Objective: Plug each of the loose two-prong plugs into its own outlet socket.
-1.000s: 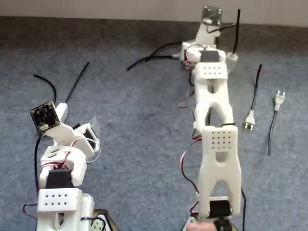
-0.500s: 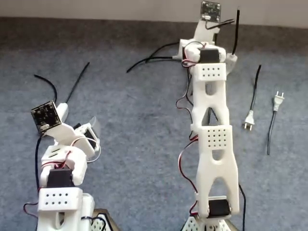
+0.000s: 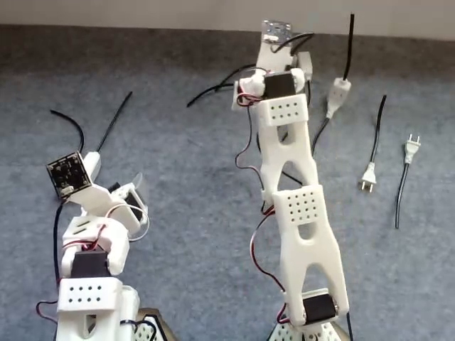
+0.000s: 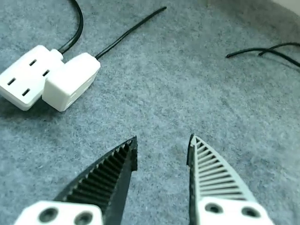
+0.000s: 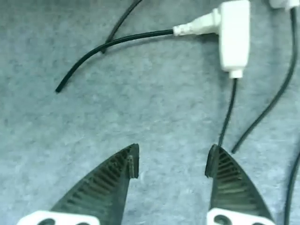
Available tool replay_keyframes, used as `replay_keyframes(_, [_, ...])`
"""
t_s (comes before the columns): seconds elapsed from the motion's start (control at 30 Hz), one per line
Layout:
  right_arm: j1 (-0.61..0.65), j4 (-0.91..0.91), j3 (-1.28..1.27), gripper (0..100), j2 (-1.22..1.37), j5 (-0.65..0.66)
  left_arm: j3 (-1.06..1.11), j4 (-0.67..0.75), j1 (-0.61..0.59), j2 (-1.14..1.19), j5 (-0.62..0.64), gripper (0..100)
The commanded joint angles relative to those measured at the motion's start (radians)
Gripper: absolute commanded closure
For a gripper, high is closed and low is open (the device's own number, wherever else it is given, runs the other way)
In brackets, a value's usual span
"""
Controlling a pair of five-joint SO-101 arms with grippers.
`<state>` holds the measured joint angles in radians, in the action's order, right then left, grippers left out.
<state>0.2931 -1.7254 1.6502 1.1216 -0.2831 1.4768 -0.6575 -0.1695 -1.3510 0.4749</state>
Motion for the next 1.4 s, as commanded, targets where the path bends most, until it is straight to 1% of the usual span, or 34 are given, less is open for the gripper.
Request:
replay_keyframes(0.0, [0.059, -0.041, 0.107, 76.7, -0.102, -0.014, 0.007, 0.054, 0.018, -0.010, -0.006, 81])
replay_keyframes(0.2, [0.214, -0.041, 0.099, 76.7, -0.248, -0.014, 0.013, 0.069, 0.018, -0.010, -0.006, 81])
replay_keyframes(0.37, [0.358, -0.041, 0.097, 76.7, -0.288, -0.012, 0.013, 0.068, 0.018, -0.010, -0.006, 81])
replay_keyframes(0.4, [0.383, -0.041, 0.097, 76.7, -0.289, 0.003, 0.013, 0.068, 0.018, -0.010, -0.006, 81])
replay_keyframes(0.57, [0.501, -0.041, 0.108, 76.7, -0.294, 0.184, 0.013, 0.069, 0.018, -0.010, -0.006, 81])
replay_keyframes(0.67, [0.532, -0.041, 0.101, 76.7, -0.363, 0.219, 0.013, 0.069, 0.018, -0.010, -0.006, 81])
replay_keyframes(0.8, [0.515, -0.041, 0.101, 76.7, -0.519, 0.218, 0.015, 0.069, 0.018, -0.010, -0.006, 81])
replay_keyframes(0.93, [0.421, -0.041, 0.099, 76.7, -0.723, 0.218, 0.015, 0.069, 0.018, -0.010, -0.006, 81])
replay_keyframes(1.03, [0.283, -0.041, 0.099, 76.7, -0.888, 0.218, 0.015, 0.068, 0.018, -0.010, -0.006, 81])
replay_keyframes(1.1, [0.148, -0.041, 0.097, 76.7, -0.987, 0.218, 0.015, 0.068, 0.018, -0.010, -0.006, 81])
replay_keyframes(1.23, [-0.211, -0.039, 0.062, 76.7, -1.115, 0.219, 0.015, 0.066, 0.018, -0.010, -0.006, 81])
replay_keyframes(1.3, [-0.369, -0.039, -0.013, 76.7, -1.135, 0.219, 0.015, 0.066, 0.018, -0.010, -0.006, 81])
replay_keyframes(1.37, [-0.481, -0.038, -0.137, 76.7, -1.135, 0.221, 0.015, 0.066, 0.018, -0.010, -0.006, 81])
